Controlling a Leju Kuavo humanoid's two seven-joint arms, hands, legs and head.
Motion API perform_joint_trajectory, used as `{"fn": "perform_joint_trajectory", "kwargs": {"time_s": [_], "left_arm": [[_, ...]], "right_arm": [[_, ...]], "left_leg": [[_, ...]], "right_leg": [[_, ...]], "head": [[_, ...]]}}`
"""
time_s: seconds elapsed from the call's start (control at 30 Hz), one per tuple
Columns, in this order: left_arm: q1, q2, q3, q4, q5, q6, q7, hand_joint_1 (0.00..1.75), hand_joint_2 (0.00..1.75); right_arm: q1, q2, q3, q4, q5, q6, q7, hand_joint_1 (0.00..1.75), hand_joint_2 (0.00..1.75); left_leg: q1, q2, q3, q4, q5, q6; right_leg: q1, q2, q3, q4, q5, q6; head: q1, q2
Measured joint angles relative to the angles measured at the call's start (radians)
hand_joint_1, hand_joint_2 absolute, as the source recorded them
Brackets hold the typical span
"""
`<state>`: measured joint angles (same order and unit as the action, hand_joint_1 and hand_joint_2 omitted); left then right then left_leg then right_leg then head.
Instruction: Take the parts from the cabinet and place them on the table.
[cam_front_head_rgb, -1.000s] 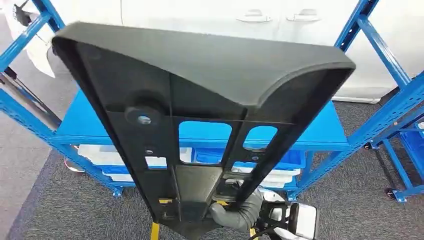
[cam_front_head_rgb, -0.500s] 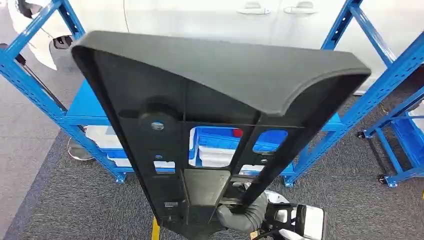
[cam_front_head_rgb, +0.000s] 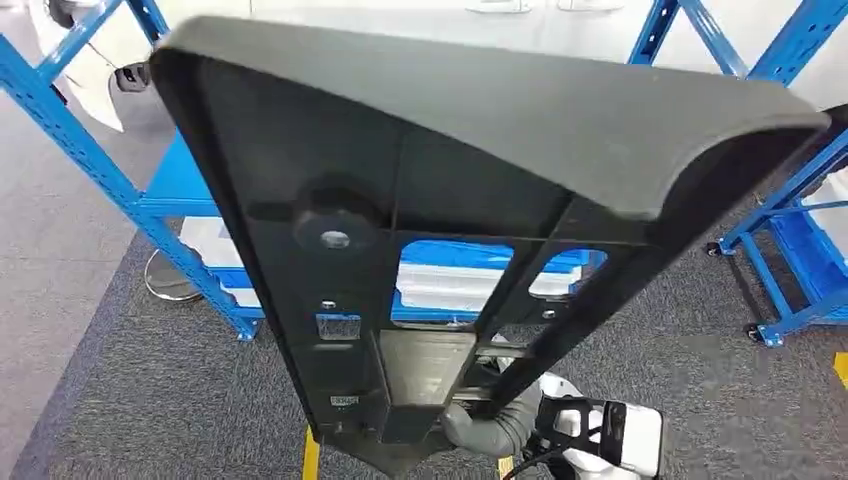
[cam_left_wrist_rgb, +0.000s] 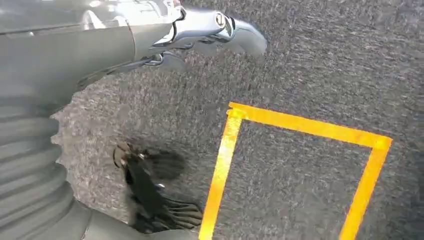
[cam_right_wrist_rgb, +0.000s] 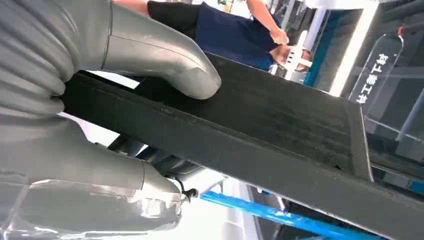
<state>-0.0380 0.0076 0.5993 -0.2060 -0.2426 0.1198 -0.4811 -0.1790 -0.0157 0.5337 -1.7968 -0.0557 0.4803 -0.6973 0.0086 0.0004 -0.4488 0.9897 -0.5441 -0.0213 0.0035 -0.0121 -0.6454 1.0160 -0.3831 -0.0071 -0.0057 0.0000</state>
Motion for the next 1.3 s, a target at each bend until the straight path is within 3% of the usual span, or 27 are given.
{"fn": "perform_joint_trajectory", "kwargs": {"time_s": [0.07, 0.1, 0.13, 0.17, 0.23, 0.27, 0.3, 0.33, 0.4, 0.43, 0.47, 0.5, 0.6, 0.63, 0.7, 0.77, 0.8, 0.83, 0.9, 0.93, 0.97, 1.0, 1.1, 1.13, 1.2, 1.27, 1.3], "left_arm": [[0.002, -0.002, 0.002, 0.000, -0.003, 0.000, 0.000, 0.00, 1.75], [0.004, -0.002, 0.004, 0.000, -0.004, 0.000, 0.000, 0.00, 1.75], [0.003, -0.005, 0.006, 0.000, -0.006, 0.000, 0.001, 0.00, 1.75], [0.001, -0.005, 0.007, 0.000, -0.006, -0.002, 0.003, 0.00, 1.75], [-0.001, -0.005, 0.013, 0.000, -0.004, -0.003, 0.007, 0.00, 1.75], [-0.001, -0.005, 0.018, 0.000, -0.003, -0.003, 0.010, 0.00, 1.75], [-0.001, -0.005, 0.023, 0.000, -0.002, -0.002, 0.016, 0.00, 1.75], [-0.001, -0.005, 0.026, 0.000, -0.002, 0.001, 0.022, 0.00, 1.75], [0.001, -0.005, 0.031, 0.000, 0.001, 0.007, 0.030, 0.00, 1.75], [0.002, -0.005, 0.034, 0.000, 0.001, 0.009, 0.034, 0.00, 1.75], [0.003, -0.005, 0.038, 0.000, 0.002, 0.011, 0.038, 0.00, 1.75], [0.005, -0.006, 0.043, 0.000, 0.002, 0.015, 0.040, 0.00, 1.75], [0.004, -0.006, 0.051, 0.000, 0.000, 0.015, 0.049, 0.00, 1.75], [0.003, -0.006, 0.054, 0.000, 0.000, 0.012, 0.049, 0.00, 1.75], [0.006, -0.008, 0.056, 0.000, -0.008, 0.002, 0.048, 0.00, 1.75], [0.009, -0.008, 0.056, 0.000, -0.018, -0.003, 0.043, 0.00, 1.75], [0.009, -0.008, 0.056, 0.000, -0.019, -0.004, 0.040, 0.00, 1.75], [0.008, -0.009, 0.056, 0.000, -0.022, -0.006, 0.037, 0.00, 1.75], [0.007, -0.010, 0.056, 0.000, -0.031, -0.009, 0.035, 0.00, 1.75], [0.006, -0.011, 0.056, 0.000, -0.035, -0.008, 0.036, 0.00, 1.75], [0.005, -0.011, 0.056, 0.000, -0.039, -0.004, 0.041, 0.00, 1.75], [0.004, -0.012, 0.056, 0.000, -0.044, 0.002, 0.048, 0.00, 1.75], [-0.003, -0.013, 0.056, 0.000, -0.054, 0.024, 0.081, 0.00, 1.75], [-0.006, -0.019, 0.056, 0.000, -0.056, 0.026, 0.090, 0.00, 1.75], [-0.007, -0.023, 0.056, 0.000, -0.057, 0.032, 0.099, 0.00, 1.75], [0.000, -0.025, 0.056, 0.000, -0.058, 0.040, 0.104, 0.00, 1.75], [0.003, -0.026, 0.058, 0.000, -0.059, 0.043, 0.107, 0.00, 1.75]], "right_arm": [[-0.011, 0.003, -0.004, -0.001, 0.003, 0.001, 0.000, 1.75, 1.75], [-0.012, 0.003, -0.006, -0.004, 0.006, 0.000, 0.000, 1.75, 1.75], [-0.012, 0.003, -0.010, -0.005, 0.007, 0.000, 0.000, 1.75, 1.75], [-0.014, 0.003, -0.011, -0.008, 0.009, 0.000, 0.000, 1.75, 1.75], [-0.020, 0.003, -0.012, -0.008, 0.010, 0.000, 0.000, 1.75, 1.75], [-0.020, 0.003, -0.012, -0.008, 0.013, -0.003, 0.000, 1.75, 1.75], [-0.020, 0.003, -0.012, -0.008, 0.018, -0.010, 0.000, 1.75, 1.75], [-0.020, 0.002, -0.012, -0.009, 0.027, -0.022, 0.000, 1.75, 1.75], [-0.020, 0.000, -0.012, -0.014, 0.040, -0.041, 0.000, 1.75, 1.75], [-0.021, 0.000, -0.012, -0.018, 0.046, -0.048, 0.000, 1.75, 1.75], [-0.023, -0.001, -0.011, -0.025, 0.054, -0.055, 0.000, 1.75, 1.75], [-0.026, 0.000, -0.010, -0.032, 0.065, -0.067, 0.000, 1.75, 1.75], [-0.020, -0.005, -0.009, -0.050, 0.103, -0.110, 0.000, 1.75, 1.75], [-0.016, -0.008, -0.007, -0.056, 0.112, -0.119, 0.000, 1.75, 1.75], [-0.010, -0.013, 0.001, -0.071, 0.124, -0.135, 0.000, 1.75, 1.75], [0.002, -0.022, 0.008, -0.083, 0.127, -0.144, 0.000, 1.75, 1.75], [0.008, -0.028, 0.010, -0.086, 0.123, -0.144, 0.000, 1.75, 1.75], [0.011, -0.035, 0.010, -0.089, 0.116, -0.144, 0.000, 1.75, 1.75], [0.011, -0.046, 0.010, -0.095, 0.098, -0.136, 0.000, 1.75, 1.75], [0.009, -0.048, 0.010, -0.097, 0.090, -0.131, 0.000, 1.75, 1.75], [0.005, -0.048, 0.010, -0.097, 0.086, -0.126, 0.000, 1.75, 1.75], [-0.005, -0.049, 0.013, -0.096, 0.084, -0.121, 0.004, 1.75, 1.75], [-0.026, -0.049, 0.017, -0.096, 0.076, -0.125, 0.030, 1.75, 1.75], [-0.030, -0.049, 0.019, -0.096, 0.074, -0.126, 0.037, 1.75, 1.75], [-0.037, -0.049, 0.023, -0.095, 0.077, -0.136, 0.036, 1.75, 1.75], [-0.039, -0.049, 0.030, -0.090, 0.090, -0.154, 0.025, 1.75, 1.75], [-0.037, -0.051, 0.035, -0.084, 0.098, -0.162, 0.018, 1.75, 1.75]], "left_leg": [[-0.004, 0.000, -0.016, 0.001, 0.012, 0.011], [0.002, 0.001, -0.024, -0.005, 0.024, 0.019], [0.005, 0.008, -0.033, -0.005, 0.037, 0.027], [0.004, 0.008, -0.049, -0.005, 0.050, 0.037], [0.003, 0.009, -0.080, -0.003, 0.076, 0.040], [0.003, 0.010, -0.098, -0.001, 0.088, 0.041], [0.003, 0.012, -0.113, 0.000, 0.097, 0.040], [0.002, 0.017, -0.131, 0.002, 0.105, 0.039], [0.002, 0.027, -0.153, 0.006, 0.119, 0.035], [0.002, 0.031, -0.159, 0.008, 0.124, 0.031], [-0.002, 0.036, -0.160, 0.011, 0.128, 0.026], [-0.003, 0.043, -0.161, 0.012, 0.132, 0.021], [-0.001, 0.069, -0.160, 0.007, 0.150, 0.002], [0.002, 0.056, -0.167, 0.015, 0.138, -0.004], [0.003, 0.020, -0.201, 0.108, 0.056, -0.009], [0.004, 0.010, -0.262, 0.281, -0.028, -0.014], [0.004, 0.010, -0.277, 0.330, -0.039, -0.015], [0.004, 0.009, -0.269, 0.327, -0.025, -0.015], [0.004, 0.005, -0.181, 0.184, 0.054, -0.011], [0.005, -0.010, -0.129, 0.091, 0.090, -0.007], [0.007, -0.049, -0.099, 0.040, 0.073, 0.000], [0.006, -0.058, -0.091, 0.026, 0.077, -0.001], [0.003, -0.036, -0.097, 0.016, 0.073, 0.007], [0.013, -0.025, -0.097, 0.006, 0.079, 0.015], [0.014, -0.009, -0.097, -0.001, 0.085, 0.024], [0.012, 0.012, -0.101, 0.000, 0.086, 0.028], [0.012, 0.023, -0.102, 0.000, 0.086, 0.028]], "right_leg": [[-0.003, -0.002, -0.002, -0.007, 0.021, 0.010], [0.001, -0.001, -0.005, -0.007, 0.029, 0.017], [-0.007, 0.005, -0.015, 0.006, 0.000, 0.022], [-0.006, 0.007, -0.030, 0.044, -0.063, 0.025], [-0.009, 0.008, -0.067, 0.194, -0.189, 0.034], [-0.010, 0.008, -0.080, 0.265, -0.219, 0.037], [-0.010, 0.008, -0.082, 0.309, -0.216, 0.038], [-0.010, 0.008, -0.065, 0.314, -0.174, 0.038], [-0.010, 0.004, 0.016, 0.219, -0.090, 0.032], [-0.008, -0.010, 0.079, 0.130, -0.081, 0.027], [-0.001, -0.045, 0.148, 0.028, -0.119, 0.018], [0.006, -0.048, 0.182, -0.033, -0.141, 0.011], [0.005, -0.025, 0.168, -0.044, -0.130, -0.012], [-0.002, -0.021, 0.168, -0.051, -0.118, -0.018], [-0.001, -0.008, 0.155, -0.049, -0.107, -0.030], [0.002, 0.008, 0.142, -0.047, -0.098, -0.033], [0.003, 0.017, 0.136, -0.044, -0.095, -0.033], [0.003, 0.026, 0.131, -0.040, -0.093, -0.031], [0.002, 0.049, 0.124, -0.029, -0.093, -0.029], [0.001, 0.058, 0.122, -0.023, -0.094, -0.026], [-0.001, 0.067, 0.116, -0.019, -0.096, -0.024], [0.001, 0.078, 0.107, -0.014, -0.093, -0.016], [-0.004, 0.102, 0.092, -0.014, -0.081, 0.004], [0.003, 0.102, 0.088, -0.012, -0.083, 0.009], [0.000, 0.033, 0.059, 0.050, -0.130, 0.022], [-0.009, 0.024, -0.019, 0.213, -0.205, 0.031], [-0.012, 0.023, -0.053, 0.282, -0.223, 0.034]], "head": [[-0.007, 0.000], [-0.002, 0.000], [-0.006, 0.000], [0.000, 0.000], [0.001, 0.000], [0.002, 0.000], [0.002, 0.000], [0.002, 0.000], [0.002, 0.000], [0.002, 0.000], [0.001, 0.000], [0.000, 0.000], [0.000, 0.000], [0.002, 0.000], [-0.001, 0.000], [-0.001, 0.000], [-0.001, 0.000], [-0.001, 0.000], [-0.001, 0.000], [-0.001, 0.000], [-0.001, 0.000], [0.000, 0.000], [-0.001, 0.000], [-0.002, 0.000], [0.010, 0.000], [0.009, 0.000], [0.010, 0.000]]}}
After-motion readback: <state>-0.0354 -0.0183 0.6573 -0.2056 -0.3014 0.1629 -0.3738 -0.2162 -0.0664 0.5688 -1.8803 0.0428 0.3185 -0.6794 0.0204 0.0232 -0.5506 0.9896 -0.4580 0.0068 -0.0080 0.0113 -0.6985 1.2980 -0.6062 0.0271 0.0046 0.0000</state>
